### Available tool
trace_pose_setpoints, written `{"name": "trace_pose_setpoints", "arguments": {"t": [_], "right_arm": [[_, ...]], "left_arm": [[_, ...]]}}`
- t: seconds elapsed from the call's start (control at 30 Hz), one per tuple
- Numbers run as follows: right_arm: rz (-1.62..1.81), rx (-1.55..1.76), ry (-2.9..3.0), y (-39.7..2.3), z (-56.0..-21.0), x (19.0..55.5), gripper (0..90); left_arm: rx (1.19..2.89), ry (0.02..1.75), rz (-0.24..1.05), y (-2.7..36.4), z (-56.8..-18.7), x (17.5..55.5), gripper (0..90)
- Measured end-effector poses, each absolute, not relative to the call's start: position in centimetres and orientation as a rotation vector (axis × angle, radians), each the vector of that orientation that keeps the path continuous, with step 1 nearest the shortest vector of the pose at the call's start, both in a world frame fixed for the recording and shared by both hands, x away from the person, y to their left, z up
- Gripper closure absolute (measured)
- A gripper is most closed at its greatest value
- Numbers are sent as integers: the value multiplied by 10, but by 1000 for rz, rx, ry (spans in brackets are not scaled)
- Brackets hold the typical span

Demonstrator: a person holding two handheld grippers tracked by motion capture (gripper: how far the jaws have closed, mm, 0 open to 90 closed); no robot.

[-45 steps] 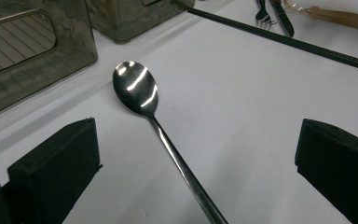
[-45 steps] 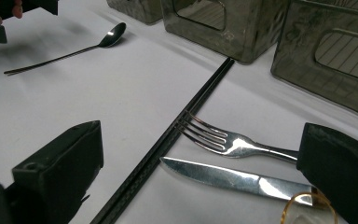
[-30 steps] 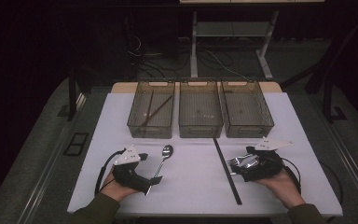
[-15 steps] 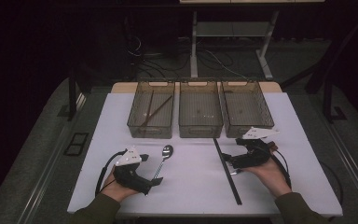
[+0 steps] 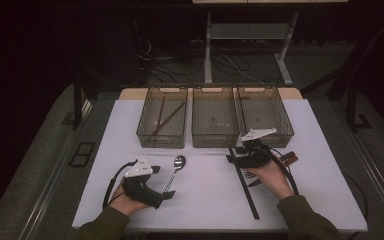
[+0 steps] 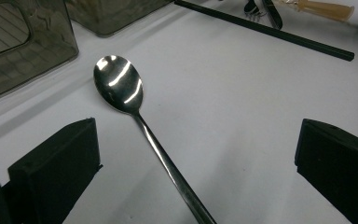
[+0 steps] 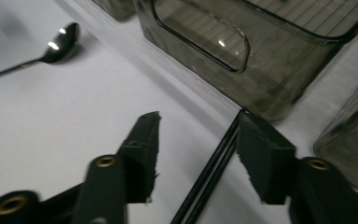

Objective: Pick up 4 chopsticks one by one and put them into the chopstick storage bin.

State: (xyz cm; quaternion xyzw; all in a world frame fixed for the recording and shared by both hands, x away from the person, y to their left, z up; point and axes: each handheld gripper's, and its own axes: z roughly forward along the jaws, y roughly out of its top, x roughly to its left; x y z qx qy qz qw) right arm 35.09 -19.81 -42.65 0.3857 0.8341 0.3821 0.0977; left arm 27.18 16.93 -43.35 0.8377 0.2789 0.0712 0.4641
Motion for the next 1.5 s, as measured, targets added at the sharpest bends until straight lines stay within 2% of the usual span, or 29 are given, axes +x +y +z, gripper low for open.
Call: {"name": "trace_pose_setpoints", "arguments": {"t": [0.27,0.57,0.93,1.5], "right_arm": [[1007,1155,2474,-193,-429,367,630],[961,1170,2504,-193,-438,374,694],[907,1160,2508,-188,-442,377,739],[910,1138,2535,-179,-441,376,756]], "left_arm": [[2063,687,171,169,-434,272,0],[2082,678,173,167,-435,272,0],[2093,681,172,166,-436,272,0],[2097,683,164,165,-437,272,0]]}}
